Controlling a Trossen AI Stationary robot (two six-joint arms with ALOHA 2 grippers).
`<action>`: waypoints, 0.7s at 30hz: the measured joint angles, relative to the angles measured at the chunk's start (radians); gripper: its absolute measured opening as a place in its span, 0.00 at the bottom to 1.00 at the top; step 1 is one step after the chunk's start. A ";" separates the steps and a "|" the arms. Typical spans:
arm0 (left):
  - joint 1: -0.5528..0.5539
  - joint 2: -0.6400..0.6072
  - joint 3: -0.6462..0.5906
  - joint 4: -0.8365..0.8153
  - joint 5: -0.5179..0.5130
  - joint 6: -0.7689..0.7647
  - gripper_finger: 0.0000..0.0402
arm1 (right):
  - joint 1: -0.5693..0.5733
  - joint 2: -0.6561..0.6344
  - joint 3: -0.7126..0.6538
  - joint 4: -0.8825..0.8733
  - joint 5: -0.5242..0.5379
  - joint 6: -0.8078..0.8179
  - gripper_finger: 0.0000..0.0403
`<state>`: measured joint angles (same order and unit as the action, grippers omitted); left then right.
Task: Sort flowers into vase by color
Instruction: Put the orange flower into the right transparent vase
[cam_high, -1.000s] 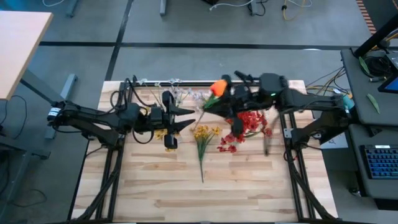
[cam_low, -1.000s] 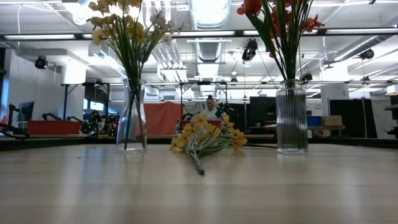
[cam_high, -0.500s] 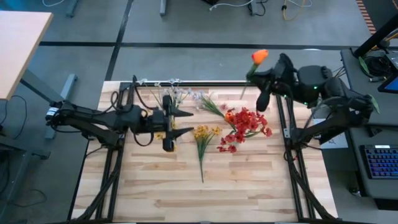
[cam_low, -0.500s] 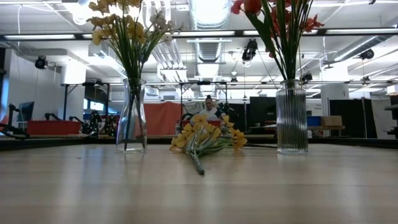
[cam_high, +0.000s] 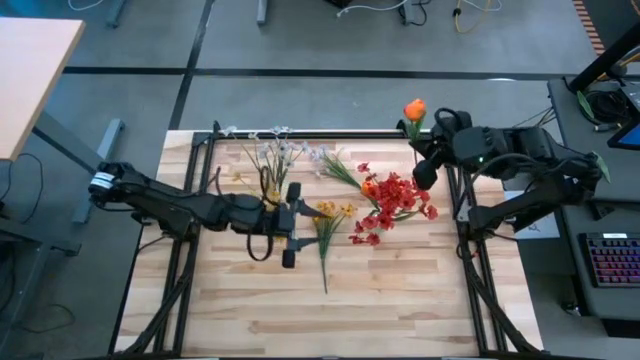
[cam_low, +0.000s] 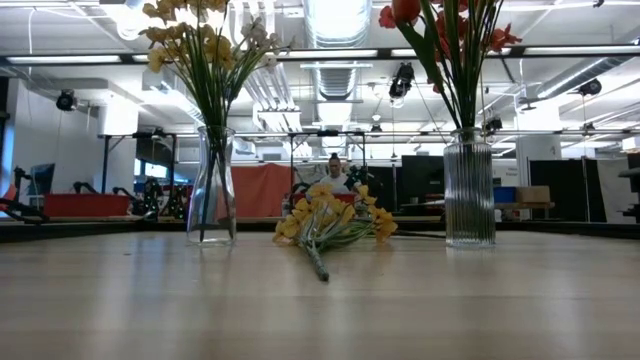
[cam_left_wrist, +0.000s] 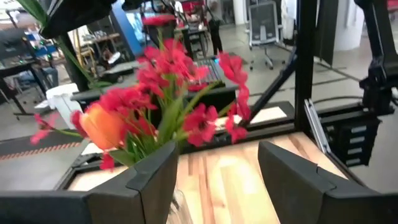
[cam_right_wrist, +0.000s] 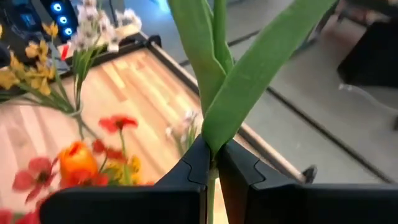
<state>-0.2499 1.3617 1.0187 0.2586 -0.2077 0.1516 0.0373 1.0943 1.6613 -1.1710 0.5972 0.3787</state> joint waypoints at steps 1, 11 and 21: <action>0.000 0.009 0.000 0.000 0.000 -0.001 0.52 | 0.012 -0.009 -0.018 -0.005 -0.001 0.021 0.03; -0.005 0.095 0.000 -0.015 -0.024 -0.004 0.52 | 0.189 -0.175 -0.324 0.213 0.076 0.101 0.03; -0.018 0.170 0.000 -0.007 -0.029 -0.025 0.52 | 0.331 -0.312 -0.605 0.399 0.111 0.146 0.03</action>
<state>-0.2680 1.5319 1.0187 0.2518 -0.2364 0.1264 0.3685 0.7826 1.0560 -0.7718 0.7086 0.5247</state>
